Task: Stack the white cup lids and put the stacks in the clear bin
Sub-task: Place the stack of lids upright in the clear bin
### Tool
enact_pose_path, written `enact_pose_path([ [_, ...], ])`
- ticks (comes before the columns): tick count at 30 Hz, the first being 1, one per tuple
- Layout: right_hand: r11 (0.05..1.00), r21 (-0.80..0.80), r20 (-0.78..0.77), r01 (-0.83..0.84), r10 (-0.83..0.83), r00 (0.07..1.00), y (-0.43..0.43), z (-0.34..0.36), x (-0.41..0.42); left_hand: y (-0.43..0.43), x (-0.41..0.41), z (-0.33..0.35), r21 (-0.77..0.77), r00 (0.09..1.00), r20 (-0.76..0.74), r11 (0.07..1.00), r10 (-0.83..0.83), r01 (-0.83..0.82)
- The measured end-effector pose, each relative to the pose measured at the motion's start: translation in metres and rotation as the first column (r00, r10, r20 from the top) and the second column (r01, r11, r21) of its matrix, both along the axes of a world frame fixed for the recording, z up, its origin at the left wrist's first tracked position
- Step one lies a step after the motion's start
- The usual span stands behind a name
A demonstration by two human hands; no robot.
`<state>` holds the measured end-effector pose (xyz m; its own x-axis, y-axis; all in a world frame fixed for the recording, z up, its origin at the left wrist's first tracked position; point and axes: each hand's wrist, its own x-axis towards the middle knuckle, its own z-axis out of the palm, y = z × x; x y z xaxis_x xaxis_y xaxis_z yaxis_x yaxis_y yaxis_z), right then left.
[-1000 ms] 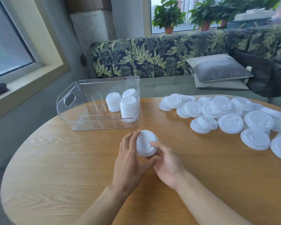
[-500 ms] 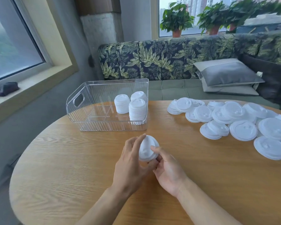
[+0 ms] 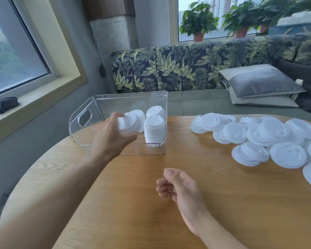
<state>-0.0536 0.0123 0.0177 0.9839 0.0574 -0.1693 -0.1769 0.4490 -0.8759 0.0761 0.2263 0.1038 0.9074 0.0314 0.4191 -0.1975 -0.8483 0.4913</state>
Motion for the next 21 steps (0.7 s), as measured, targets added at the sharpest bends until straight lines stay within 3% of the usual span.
enact_pose_path([
  [4,0.986,-0.164,0.074,-0.001,0.013,0.997,0.003,-0.004,0.009,0.006,0.047,-0.004,0.168,0.985,-0.134,0.982,0.107,-0.083],
  [9,0.987,-0.153,0.099,0.05,-0.035,0.994,0.004,-0.011,0.025,0.006,0.083,-0.027,0.285,0.921,-0.354,0.957,0.165,-0.062],
  [21,0.98,-0.178,0.116,0.087,-0.067,0.991,0.003,-0.015,0.062,-0.003,0.112,-0.048,0.213,0.873,-0.482,0.976,0.071,0.039],
])
